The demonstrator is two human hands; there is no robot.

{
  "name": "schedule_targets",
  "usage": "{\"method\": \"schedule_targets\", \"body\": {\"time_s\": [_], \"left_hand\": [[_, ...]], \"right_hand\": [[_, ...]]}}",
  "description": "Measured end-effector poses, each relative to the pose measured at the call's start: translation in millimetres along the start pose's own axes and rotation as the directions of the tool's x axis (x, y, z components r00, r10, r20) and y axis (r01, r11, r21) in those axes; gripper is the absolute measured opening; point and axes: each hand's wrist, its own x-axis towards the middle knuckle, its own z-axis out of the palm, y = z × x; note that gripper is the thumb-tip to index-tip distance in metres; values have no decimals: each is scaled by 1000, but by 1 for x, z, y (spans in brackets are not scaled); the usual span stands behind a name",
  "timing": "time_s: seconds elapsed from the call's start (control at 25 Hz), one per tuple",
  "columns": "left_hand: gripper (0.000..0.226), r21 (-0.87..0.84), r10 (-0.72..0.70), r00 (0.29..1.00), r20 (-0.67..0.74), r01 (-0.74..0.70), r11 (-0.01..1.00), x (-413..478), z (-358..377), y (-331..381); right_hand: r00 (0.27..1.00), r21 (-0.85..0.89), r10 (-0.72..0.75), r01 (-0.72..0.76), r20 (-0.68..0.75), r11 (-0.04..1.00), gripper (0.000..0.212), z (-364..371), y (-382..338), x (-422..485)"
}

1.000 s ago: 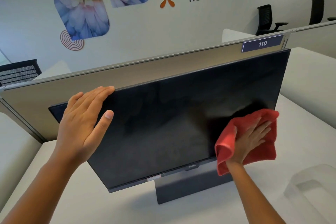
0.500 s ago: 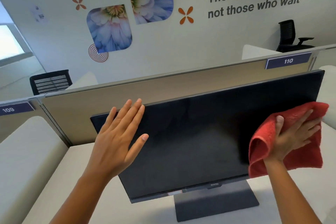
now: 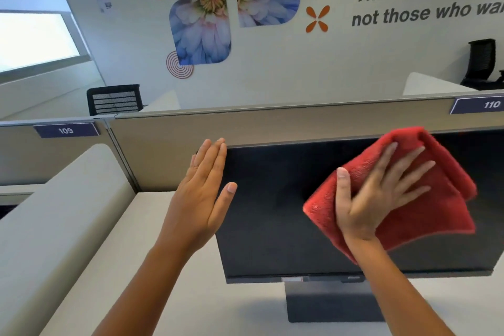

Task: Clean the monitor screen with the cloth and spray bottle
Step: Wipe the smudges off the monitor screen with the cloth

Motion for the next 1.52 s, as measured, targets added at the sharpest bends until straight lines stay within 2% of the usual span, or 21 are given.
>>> {"method": "schedule_targets", "body": {"time_s": [0.12,0.24,0.32,0.4,0.48,0.52,0.56,0.64,0.72,0.8,0.88,0.96,1.08,1.24,1.44,1.52], "left_hand": [[59,-64,-31,999,-22,29,997,-1,-3,1],[60,-83,-31,999,-21,29,996,-2,-6,2],[61,-76,-35,999,-19,34,997,-2,-7,3],[61,-76,-48,999,-26,46,996,-2,-6,4],[61,-68,-57,998,-29,55,996,-4,-6,3],[60,-62,-57,998,-29,55,997,-5,-5,2],[60,-55,-53,998,-29,51,997,-5,-5,1],[59,-49,-41,999,-27,40,998,-4,-5,-1],[60,-54,-33,999,-26,31,998,-2,-2,-1],[60,-56,-37,999,-39,35,998,-2,1,-1],[60,-56,-38,998,-57,35,998,-2,4,-1],[60,-44,-32,997,-77,29,999,-1,6,-3],[59,-37,-15,994,-110,11,999,1,9,-3],[57,-51,-13,989,-147,6,999,4,15,-2],[58,-54,-29,986,-163,20,998,6,17,-4],[59,-68,-37,986,-163,26,997,6,17,-4]], "right_hand": [[956,-15,-279,281,87,960,75,23,-53,-44],[854,-4,-491,499,171,867,64,44,-85,-92],[720,32,-649,663,247,748,53,52,-92,-128],[548,75,-778,801,306,594,48,58,-80,-164],[329,109,-877,916,351,387,56,61,-52,-193],[244,90,-892,950,381,298,60,62,-35,-202],[212,61,-889,964,407,258,63,60,-20,-207],[276,16,-875,951,397,308,64,54,7,-208],[396,-28,-839,909,374,417,58,44,29,-198],[552,-48,-751,816,362,576,57,34,52,-183],[667,-95,-633,714,393,693,56,20,76,-165],[758,-165,-523,616,389,770,55,8,104,-147],[870,-260,-383,465,311,846,60,-9,151,-119],[964,-304,-134,202,231,931,69,-29,201,-88],[995,-227,13,9,97,974,67,-42,209,-21],[994,-180,106,-101,16,979,73,-46,199,20]]}}
